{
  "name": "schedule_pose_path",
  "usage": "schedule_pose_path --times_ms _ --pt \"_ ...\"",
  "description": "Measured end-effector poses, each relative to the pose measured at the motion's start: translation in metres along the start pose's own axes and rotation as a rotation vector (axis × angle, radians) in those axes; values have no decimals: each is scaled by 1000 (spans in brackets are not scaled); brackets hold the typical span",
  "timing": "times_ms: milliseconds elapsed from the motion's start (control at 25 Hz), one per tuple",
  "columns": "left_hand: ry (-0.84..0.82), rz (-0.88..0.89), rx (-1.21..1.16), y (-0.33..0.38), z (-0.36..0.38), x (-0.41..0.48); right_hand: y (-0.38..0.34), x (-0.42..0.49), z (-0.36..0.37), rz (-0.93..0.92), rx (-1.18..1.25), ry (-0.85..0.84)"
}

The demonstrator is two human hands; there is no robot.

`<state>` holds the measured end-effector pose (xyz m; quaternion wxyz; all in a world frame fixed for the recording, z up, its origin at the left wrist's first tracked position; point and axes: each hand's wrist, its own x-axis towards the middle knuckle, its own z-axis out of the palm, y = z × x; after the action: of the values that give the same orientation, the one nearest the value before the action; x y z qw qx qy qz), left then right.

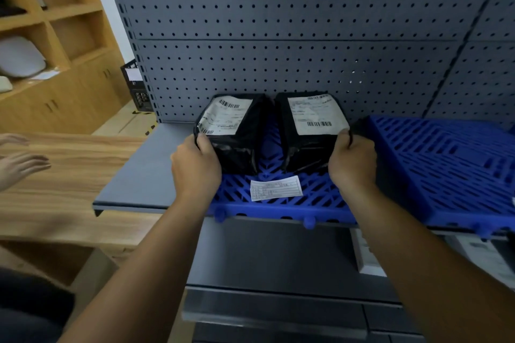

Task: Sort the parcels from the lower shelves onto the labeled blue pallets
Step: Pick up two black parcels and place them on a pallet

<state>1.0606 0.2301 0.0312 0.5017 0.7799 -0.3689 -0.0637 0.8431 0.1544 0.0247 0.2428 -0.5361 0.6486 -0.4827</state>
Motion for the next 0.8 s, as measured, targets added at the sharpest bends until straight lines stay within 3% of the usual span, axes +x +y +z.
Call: schedule_pose_path --times_ms 320,440,560,640,800 --pt "-151 -77 -146 3 -17 18 3 8 -21 -106 45 -26" --pt "-110 131 -47 29 -24 5 7 7 -52 -219 -83 0" --pt "1 482 -46 62 -10 -38 27 -3 -90 -384 -323 46" --pt "-113 589 -110 85 9 -78 42 -13 -121 -490 -413 84" --pt "-374 764 -92 129 56 -176 81 -26 -192 -485 -487 135"
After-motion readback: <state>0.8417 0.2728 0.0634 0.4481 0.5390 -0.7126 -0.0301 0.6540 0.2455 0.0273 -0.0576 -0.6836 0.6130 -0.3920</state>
